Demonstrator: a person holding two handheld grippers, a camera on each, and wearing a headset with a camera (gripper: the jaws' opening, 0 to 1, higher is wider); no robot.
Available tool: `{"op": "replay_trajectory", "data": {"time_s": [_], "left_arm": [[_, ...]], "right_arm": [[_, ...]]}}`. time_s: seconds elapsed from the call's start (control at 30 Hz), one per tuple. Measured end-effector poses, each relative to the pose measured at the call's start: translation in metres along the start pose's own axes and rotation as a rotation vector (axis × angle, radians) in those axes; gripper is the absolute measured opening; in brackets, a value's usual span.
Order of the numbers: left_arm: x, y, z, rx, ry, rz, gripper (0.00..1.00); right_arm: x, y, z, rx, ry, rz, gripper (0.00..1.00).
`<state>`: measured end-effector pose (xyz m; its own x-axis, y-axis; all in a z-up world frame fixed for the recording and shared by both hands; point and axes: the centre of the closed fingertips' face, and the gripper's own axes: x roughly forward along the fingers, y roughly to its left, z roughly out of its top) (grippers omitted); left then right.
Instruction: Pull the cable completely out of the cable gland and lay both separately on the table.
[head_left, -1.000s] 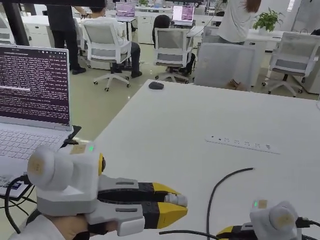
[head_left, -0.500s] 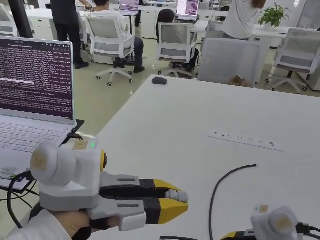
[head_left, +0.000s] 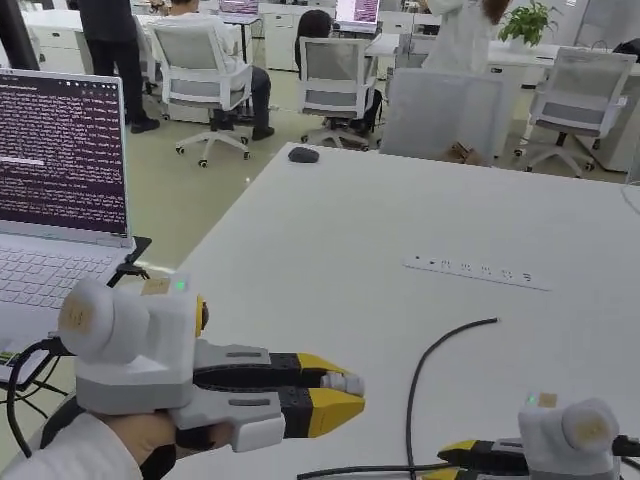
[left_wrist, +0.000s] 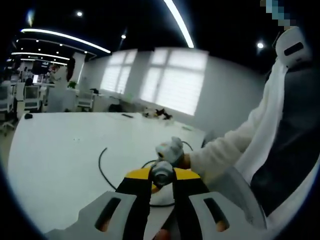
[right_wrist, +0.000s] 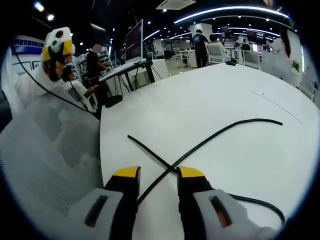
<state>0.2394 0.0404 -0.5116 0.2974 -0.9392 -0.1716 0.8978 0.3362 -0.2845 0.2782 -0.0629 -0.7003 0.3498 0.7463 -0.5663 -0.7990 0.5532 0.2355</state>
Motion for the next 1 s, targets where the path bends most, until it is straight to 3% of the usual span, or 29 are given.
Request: {"op": "replay_trajectory", "data": {"time_s": [0.17, 0.33, 0.47, 0.53, 0.83, 1.0], "left_arm": [[0.011, 0.017, -0.013, 0.003, 0.039, 0.018, 0.17], [0.024, 0.044, -0.036, -0.012, 0.088, 0.062, 0.17], [0.031, 0.063, -0.054, -0.028, 0.119, 0.105, 0.17], [0.036, 0.072, -0.065, -0.02, 0.14, 0.118, 0.17], [0.061, 0.107, -0.113, -0.031, 0.214, 0.166, 0.17], [0.063, 0.128, -0.151, 0.006, 0.332, 0.214, 0.17]], "right_arm": [[-0.026, 0.009, 0.008, -0.029, -0.031, -0.003, 0.35], [-0.062, 0.024, 0.02, -0.031, -0.1, -0.031, 0.36], [-0.083, 0.033, 0.018, -0.045, -0.112, -0.057, 0.37], [-0.096, 0.034, 0.015, -0.054, -0.103, -0.096, 0.38], [-0.146, 0.042, 0.011, 0.016, -0.165, -0.22, 0.39], [-0.159, 0.048, 0.005, 0.07, -0.195, -0.265, 0.39]]}}
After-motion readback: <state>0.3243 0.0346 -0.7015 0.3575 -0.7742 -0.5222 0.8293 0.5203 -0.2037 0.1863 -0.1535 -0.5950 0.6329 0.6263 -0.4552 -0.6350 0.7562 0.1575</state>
